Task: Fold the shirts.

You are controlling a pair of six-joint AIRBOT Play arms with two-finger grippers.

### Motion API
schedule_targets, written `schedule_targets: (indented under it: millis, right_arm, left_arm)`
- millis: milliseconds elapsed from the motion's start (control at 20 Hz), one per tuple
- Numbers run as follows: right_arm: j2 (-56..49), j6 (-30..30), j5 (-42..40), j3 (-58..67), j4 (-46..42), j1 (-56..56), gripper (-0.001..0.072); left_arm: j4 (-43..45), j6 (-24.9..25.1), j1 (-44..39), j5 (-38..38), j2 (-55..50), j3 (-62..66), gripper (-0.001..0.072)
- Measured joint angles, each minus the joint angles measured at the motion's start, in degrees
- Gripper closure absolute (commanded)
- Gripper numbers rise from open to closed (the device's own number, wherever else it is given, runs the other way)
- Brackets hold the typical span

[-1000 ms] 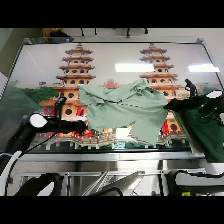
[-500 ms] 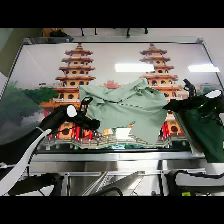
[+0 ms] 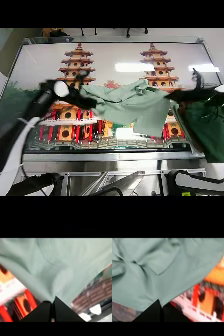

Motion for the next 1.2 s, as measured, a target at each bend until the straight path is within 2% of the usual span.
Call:
schedule_targets:
  millis: [200,400,500,700,800,950,1200]
  right_arm:
    - [7.85,-3.32,-0.28,19.56,14.62,-1.97,0.0692]
    - [14.43,-4.85,-5.86,37.77,19.52,-3.28,0.0692]
    - [16.76,-5.86,-7.72,42.73,20.17,-3.54,0.0692]
    - [16.59,-6.95,-8.83,46.60,21.73,-3.76,0.0692]
    - [13.22,-7.10,-6.43,47.17,24.06,-3.74,0.0692]
    - [5.29,-6.60,-2.36,46.14,26.16,-1.22,0.0693]
    - [-12.81,-4.26,-1.05,40.37,14.75,9.25,0.0692]
  left_arm:
    - [-0.94,-0.24,8.55,-2.16,13.64,20.98,0.0695]
    - [-1.77,0.68,19.87,-0.59,25.42,37.59,0.0694]
    - [-2.27,2.32,25.35,1.09,30.40,38.86,0.0694]
    - [-2.34,4.81,32.17,3.23,36.30,30.93,0.0694]
    - [-3.43,6.40,32.68,4.04,35.98,25.66,0.0694]
    - [-5.55,9.09,29.66,5.20,29.99,18.12,0.0694]
    - [-6.97,12.39,24.85,11.39,10.16,9.03,0.0693]
